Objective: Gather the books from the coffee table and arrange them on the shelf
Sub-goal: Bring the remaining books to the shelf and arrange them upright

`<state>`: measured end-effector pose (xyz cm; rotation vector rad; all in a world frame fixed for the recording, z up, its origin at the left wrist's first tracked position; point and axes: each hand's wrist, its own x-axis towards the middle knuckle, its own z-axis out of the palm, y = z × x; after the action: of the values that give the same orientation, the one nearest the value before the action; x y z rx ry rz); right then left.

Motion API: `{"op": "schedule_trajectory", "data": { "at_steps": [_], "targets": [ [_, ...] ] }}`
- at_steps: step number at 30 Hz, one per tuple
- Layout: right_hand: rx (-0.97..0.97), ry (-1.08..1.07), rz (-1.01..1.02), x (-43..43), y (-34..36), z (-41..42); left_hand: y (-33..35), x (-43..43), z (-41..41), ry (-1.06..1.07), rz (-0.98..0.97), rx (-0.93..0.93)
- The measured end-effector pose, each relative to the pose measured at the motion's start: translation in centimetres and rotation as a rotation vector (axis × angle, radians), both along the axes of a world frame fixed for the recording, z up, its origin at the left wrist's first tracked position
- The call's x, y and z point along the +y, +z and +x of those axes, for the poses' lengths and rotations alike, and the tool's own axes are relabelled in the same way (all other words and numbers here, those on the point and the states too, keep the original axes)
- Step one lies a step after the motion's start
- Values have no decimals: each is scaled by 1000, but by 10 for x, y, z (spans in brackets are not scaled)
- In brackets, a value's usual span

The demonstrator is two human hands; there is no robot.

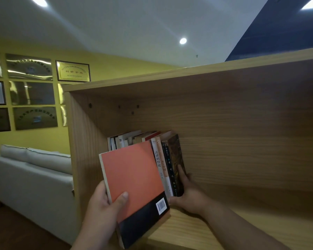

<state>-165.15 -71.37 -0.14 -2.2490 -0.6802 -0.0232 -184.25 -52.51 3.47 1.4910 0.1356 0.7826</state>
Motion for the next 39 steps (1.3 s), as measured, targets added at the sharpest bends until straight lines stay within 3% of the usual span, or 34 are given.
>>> {"op": "schedule_trajectory", "data": {
  "at_steps": [4,7,10,12,15,16,20,24,32,39],
  "targets": [
    [-95,-4,192,-13,13,-34,1,-4,10,-190,-143,32],
    [175,115,559,-27,33,-63,4,-15,27,-370,-152,121],
    [378,167,712,-48,39,-69,5,-35,48,-438,-115,179],
    [392,111,818,-64,37,-69,1,-41,58,-359,146,225],
    [310,-57,909,-85,34,-68,-15,-30,67,-26,754,311],
    [249,-125,919,-92,35,-68,-20,-26,68,56,858,313],
    [-16,-374,820,-93,42,-65,-26,-21,78,45,882,366],
    [-148,-432,671,-54,36,-60,-30,-17,84,-9,888,435],
    [-134,-298,381,-5,23,-45,-30,-18,86,-1,875,420],
    [110,27,227,-30,14,-44,-34,-14,89,-12,853,409]
  ]
}}
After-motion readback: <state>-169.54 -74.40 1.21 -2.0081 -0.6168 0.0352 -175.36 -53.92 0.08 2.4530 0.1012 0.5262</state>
